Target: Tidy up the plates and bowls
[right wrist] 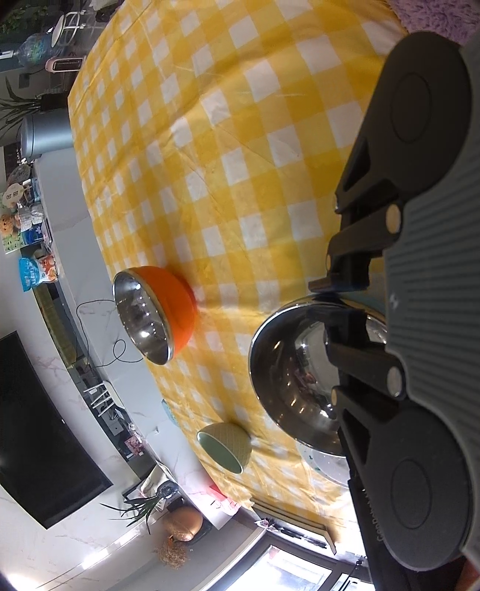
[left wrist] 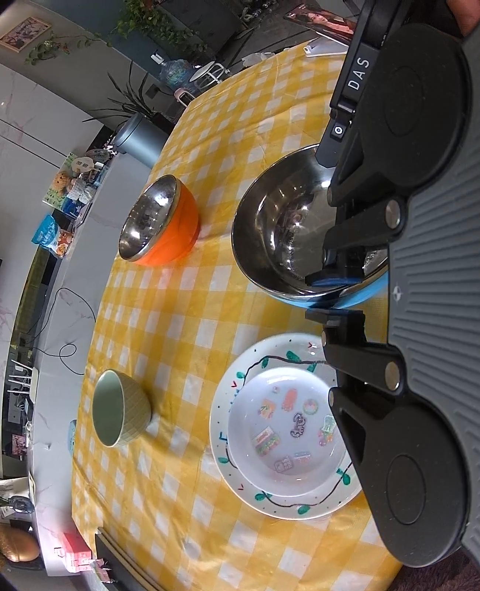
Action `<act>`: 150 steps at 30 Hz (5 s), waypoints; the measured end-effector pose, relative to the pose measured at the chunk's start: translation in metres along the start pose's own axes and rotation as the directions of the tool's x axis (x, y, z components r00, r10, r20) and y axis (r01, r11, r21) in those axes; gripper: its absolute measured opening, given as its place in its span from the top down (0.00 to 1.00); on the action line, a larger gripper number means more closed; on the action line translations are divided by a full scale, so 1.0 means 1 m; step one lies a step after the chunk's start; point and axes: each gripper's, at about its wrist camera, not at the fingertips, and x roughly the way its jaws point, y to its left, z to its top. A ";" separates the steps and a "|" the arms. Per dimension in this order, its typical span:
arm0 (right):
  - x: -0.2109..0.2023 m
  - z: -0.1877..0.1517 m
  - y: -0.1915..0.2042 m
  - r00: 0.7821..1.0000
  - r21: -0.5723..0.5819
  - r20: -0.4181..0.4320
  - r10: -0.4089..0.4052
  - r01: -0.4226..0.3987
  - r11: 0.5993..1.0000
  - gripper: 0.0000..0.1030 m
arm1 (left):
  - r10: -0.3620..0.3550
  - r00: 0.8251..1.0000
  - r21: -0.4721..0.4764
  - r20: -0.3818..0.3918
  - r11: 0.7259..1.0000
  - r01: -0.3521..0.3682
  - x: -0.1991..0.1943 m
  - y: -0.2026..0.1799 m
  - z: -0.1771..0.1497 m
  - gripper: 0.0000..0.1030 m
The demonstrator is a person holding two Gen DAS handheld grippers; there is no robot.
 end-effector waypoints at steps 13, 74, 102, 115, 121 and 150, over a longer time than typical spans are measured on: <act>0.004 0.000 -0.001 1.000 0.005 0.006 0.004 -0.004 1.000 0.94 | -0.009 1.000 -0.006 0.013 1.000 0.009 0.004 0.002 -0.001 0.86; 0.101 0.152 0.005 0.990 -0.063 0.087 -0.110 0.116 0.991 0.67 | -0.058 0.995 0.030 0.080 0.998 0.056 0.091 -0.022 0.148 0.48; 0.145 0.164 -0.005 0.994 -0.048 0.035 -0.107 0.109 0.993 0.80 | -0.005 1.000 0.106 -0.014 0.994 0.006 0.158 -0.051 0.164 0.78; 0.144 0.161 0.000 0.993 -0.049 0.031 -0.112 0.114 0.992 0.86 | 0.009 1.000 0.120 -0.012 0.993 -0.008 0.155 -0.053 0.163 0.88; 0.138 0.161 -0.001 0.995 -0.029 0.010 -0.103 0.103 0.994 0.87 | 0.019 1.000 0.105 -0.023 0.994 -0.016 0.147 -0.051 0.162 0.89; -0.013 0.069 0.041 0.994 -0.069 0.089 0.061 -0.055 0.996 0.89 | -0.006 0.995 0.023 0.098 1.000 0.003 -0.020 -0.018 0.092 0.89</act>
